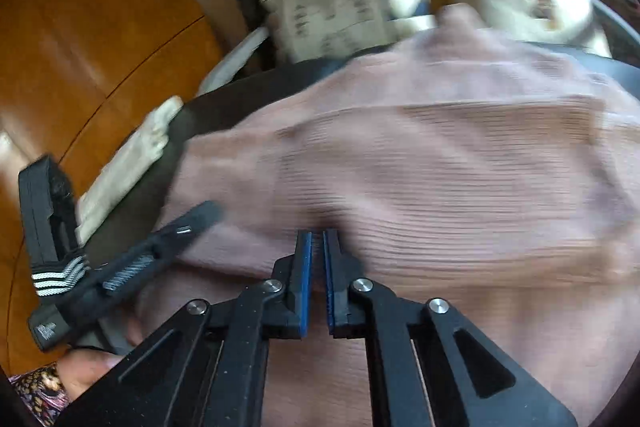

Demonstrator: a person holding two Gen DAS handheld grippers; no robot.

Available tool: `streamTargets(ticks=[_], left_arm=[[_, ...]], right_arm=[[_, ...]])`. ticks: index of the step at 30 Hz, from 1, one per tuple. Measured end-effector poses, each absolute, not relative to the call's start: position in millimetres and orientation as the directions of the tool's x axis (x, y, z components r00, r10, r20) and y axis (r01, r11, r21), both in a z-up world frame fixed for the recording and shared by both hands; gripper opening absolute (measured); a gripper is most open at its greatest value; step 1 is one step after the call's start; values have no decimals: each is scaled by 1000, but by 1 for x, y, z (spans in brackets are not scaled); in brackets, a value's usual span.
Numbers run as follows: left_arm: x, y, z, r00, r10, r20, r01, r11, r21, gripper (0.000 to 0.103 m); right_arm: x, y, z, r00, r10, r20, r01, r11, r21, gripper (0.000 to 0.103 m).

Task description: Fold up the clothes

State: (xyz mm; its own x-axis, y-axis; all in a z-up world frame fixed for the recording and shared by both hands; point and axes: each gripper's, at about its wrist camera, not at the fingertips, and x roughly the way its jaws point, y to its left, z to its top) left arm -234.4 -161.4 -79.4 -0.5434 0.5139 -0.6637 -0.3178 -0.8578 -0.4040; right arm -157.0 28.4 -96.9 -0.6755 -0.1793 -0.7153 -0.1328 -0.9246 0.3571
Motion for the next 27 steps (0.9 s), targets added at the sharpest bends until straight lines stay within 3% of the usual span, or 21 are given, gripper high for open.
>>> streamTargets(ticks=[5, 10, 13, 21, 24, 27], left_arm=[[-235, -161, -79, -542, 514, -665, -325, -858, -398, 6], [-235, -161, -79, -543, 514, -664, -324, -858, -399, 6], [-234, -160, -79, -546, 510, -665, -324, -860, -394, 6], [-234, -163, -80, -544, 521, -657, -323, -853, -409, 6], [-234, -163, -81, -546, 521, -656, -326, -853, -407, 6], [-235, -162, -80, -546, 521, -656, -332, -853, -402, 6]], right_arm=[[-128, 88, -104, -714, -134, -687, -232, -881, 413, 0], [-122, 110, -99, -760, -267, -592, -198, -773, 602, 6], [-137, 97, -74, -777, -259, -573, -123, -831, 542, 6], [-216, 100, -96, -646, -187, -740, -154, -918, 366, 6], [-210, 140, -108, -670, -107, -734, -229, -911, 342, 0], [-202, 168, -117, -697, -101, -710, -286, -869, 404, 0]])
